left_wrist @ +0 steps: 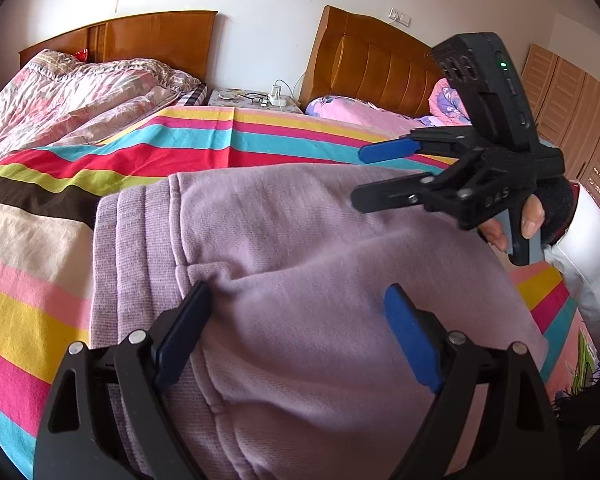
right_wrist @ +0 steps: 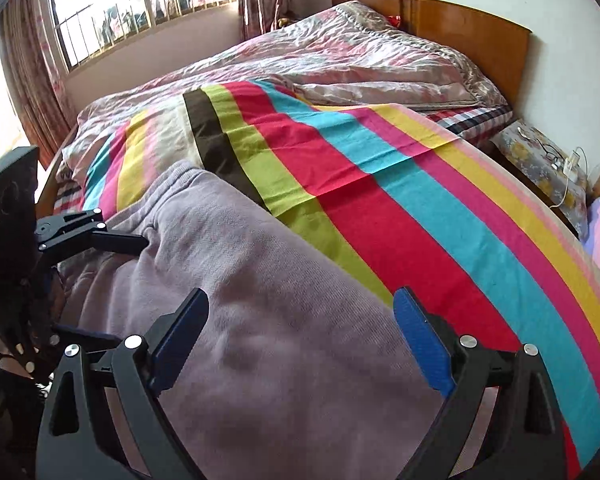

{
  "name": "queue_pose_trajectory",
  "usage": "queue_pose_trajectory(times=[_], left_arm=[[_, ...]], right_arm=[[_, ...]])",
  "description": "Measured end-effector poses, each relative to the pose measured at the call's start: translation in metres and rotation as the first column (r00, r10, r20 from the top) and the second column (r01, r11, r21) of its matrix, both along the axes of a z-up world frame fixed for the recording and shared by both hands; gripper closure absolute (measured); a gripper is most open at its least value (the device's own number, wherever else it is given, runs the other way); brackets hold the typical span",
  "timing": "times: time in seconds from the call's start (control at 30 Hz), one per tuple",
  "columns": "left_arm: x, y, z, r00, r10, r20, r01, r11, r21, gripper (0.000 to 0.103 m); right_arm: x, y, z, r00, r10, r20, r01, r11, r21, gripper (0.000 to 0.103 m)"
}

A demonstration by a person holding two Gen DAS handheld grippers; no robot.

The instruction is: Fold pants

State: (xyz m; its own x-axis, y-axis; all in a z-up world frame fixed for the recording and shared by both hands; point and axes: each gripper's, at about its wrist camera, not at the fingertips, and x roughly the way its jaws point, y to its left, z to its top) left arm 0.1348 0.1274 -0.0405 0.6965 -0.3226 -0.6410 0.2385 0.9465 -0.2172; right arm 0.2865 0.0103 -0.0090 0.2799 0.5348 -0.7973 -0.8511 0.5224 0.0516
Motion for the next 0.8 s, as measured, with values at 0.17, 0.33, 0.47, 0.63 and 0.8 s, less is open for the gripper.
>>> queue_pose_trajectory(times=[0.17, 0.33, 0.47, 0.63, 0.8], left_arm=[[-0.001, -0.003, 0.0, 1.0, 0.002, -0.001, -0.002, 1.0, 0.026, 0.015], [-0.002, -0.01, -0.001, 1.0, 0.005, -0.001, -0.005, 0.997, 0.079, 0.015], [-0.003, -0.009, -0.001, 1.0, 0.005, -0.001, -0.005, 0.997, 0.075, 0.015], [-0.002, -0.013, -0.001, 1.0, 0.006, -0.004, -0.005, 0.993, 0.115, 0.015], [-0.002, -0.015, -0.002, 1.0, 0.004, 0.0, -0.004, 0.991, 0.131, 0.015]], right_arm=[[0.063, 0.016, -0.003, 0.966, -0.256, -0.013, 0.256, 0.966, -0.035, 0.012], [0.037, -0.003, 0.024, 0.955, -0.294, -0.039, 0.296, 0.953, 0.071, 0.012], [-0.027, -0.022, 0.023, 0.97, -0.244, 0.009, 0.243, 0.968, 0.057, 0.012], [-0.07, -0.074, -0.011, 0.929, -0.37, 0.012, 0.37, 0.928, -0.038, 0.012], [-0.104, -0.139, 0.006, 0.841, -0.541, -0.005, 0.539, 0.837, 0.093, 0.01]])
